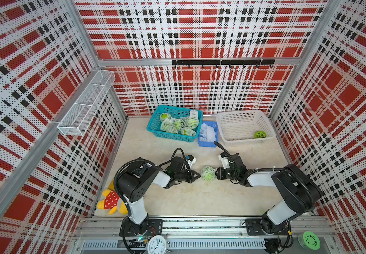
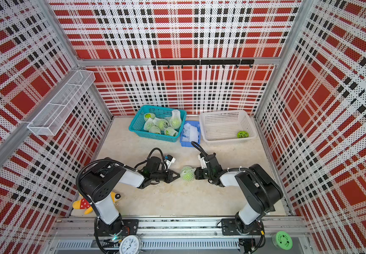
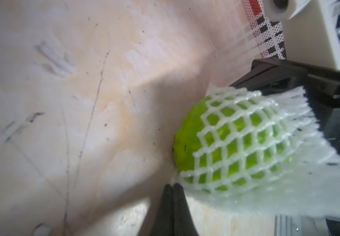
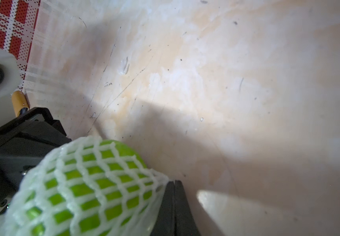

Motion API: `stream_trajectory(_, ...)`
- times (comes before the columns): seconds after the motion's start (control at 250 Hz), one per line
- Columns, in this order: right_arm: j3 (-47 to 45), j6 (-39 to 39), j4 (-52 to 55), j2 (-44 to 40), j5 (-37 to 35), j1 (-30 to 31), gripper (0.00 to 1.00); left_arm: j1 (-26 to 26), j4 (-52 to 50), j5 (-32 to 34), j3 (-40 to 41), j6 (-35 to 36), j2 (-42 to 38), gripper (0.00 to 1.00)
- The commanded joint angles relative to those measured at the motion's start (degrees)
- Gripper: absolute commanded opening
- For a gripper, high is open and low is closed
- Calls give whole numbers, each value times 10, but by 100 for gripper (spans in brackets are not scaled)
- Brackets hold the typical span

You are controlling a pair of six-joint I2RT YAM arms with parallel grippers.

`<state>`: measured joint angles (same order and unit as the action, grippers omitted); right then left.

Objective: Sleeve custard apples in foam nets
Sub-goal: Put on the foam net on the custard apple.

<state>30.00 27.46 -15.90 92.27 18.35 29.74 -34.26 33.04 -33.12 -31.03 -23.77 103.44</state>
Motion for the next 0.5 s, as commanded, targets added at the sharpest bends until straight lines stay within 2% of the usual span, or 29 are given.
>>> stream_trajectory(0.0, -19, -7, 15, 6, -19, -4, 0, -17, -93, 41, 13, 28, 14, 0)
stream_trajectory(0.248, -45, -13, 26, -12, -48, -3, 0, -22, -111, 68, 44, 40, 4, 0)
stream_trajectory(0.396, -61, -12, 14, -2, -68, -2, 0, -25, -150, 118, 44, 42, 2, 0)
stream_trajectory(0.496, -71, -9, 5, -2, -73, -2, 0, -27, -155, 128, 44, 47, -7, 0)
